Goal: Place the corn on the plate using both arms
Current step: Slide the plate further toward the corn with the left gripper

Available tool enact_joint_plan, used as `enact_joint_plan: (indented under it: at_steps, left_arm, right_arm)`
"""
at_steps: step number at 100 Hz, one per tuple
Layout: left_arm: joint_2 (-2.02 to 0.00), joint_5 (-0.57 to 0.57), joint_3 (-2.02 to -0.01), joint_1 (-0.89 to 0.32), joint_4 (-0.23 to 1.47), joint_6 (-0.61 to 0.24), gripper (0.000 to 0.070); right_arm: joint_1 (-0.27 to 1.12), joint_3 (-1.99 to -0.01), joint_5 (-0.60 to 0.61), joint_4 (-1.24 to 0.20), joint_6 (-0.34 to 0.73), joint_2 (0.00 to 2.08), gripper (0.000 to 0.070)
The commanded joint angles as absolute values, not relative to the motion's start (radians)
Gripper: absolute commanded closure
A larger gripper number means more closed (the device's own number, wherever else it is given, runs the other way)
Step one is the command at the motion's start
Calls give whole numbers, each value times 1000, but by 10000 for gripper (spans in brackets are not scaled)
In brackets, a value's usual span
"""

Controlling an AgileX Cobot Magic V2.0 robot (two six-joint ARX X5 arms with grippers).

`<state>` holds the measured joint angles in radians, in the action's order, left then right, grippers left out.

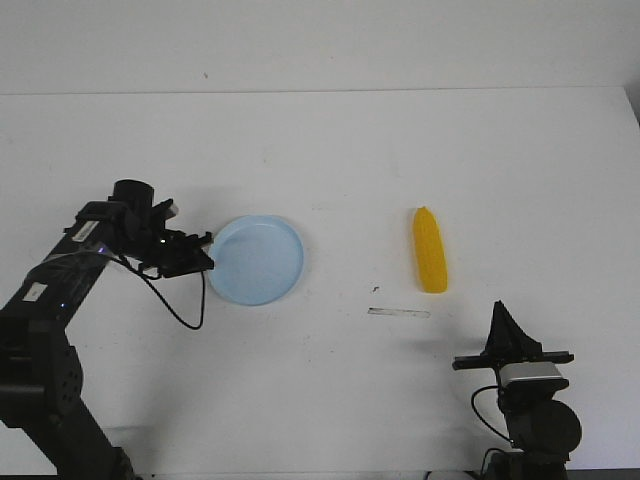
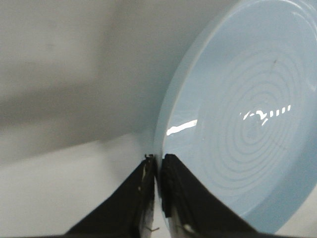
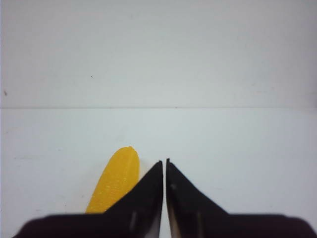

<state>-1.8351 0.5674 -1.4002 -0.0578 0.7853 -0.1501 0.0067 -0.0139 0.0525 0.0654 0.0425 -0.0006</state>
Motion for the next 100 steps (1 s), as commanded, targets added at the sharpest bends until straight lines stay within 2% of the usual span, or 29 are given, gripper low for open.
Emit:
enact_joint_plan:
  at_steps: [1, 9, 27, 38, 70, 100]
  left_arm:
    - [-1837, 576, -1419, -103, 770, -190, 700]
    - [-1837, 568, -1419, -171, 742, -218, 699]
    - [-1837, 487, -1419, -287, 670, -354, 699]
    - [-1837, 464, -1419, -334, 644, -392, 699]
    - [-1837, 440, -1419, -370, 675, -413, 699]
    - [-1837, 437, -1418, -328, 683, -405, 697]
  right_arm:
    - [7, -13, 52, 78, 52, 1, 685]
    - [7, -13, 52, 78, 52, 1, 685]
    - [7, -13, 52, 78, 52, 1, 685]
    - [7, -13, 52, 78, 52, 1, 685]
    - [7, -13, 52, 78, 52, 1, 685]
    - [7, -13, 52, 78, 52, 1, 685]
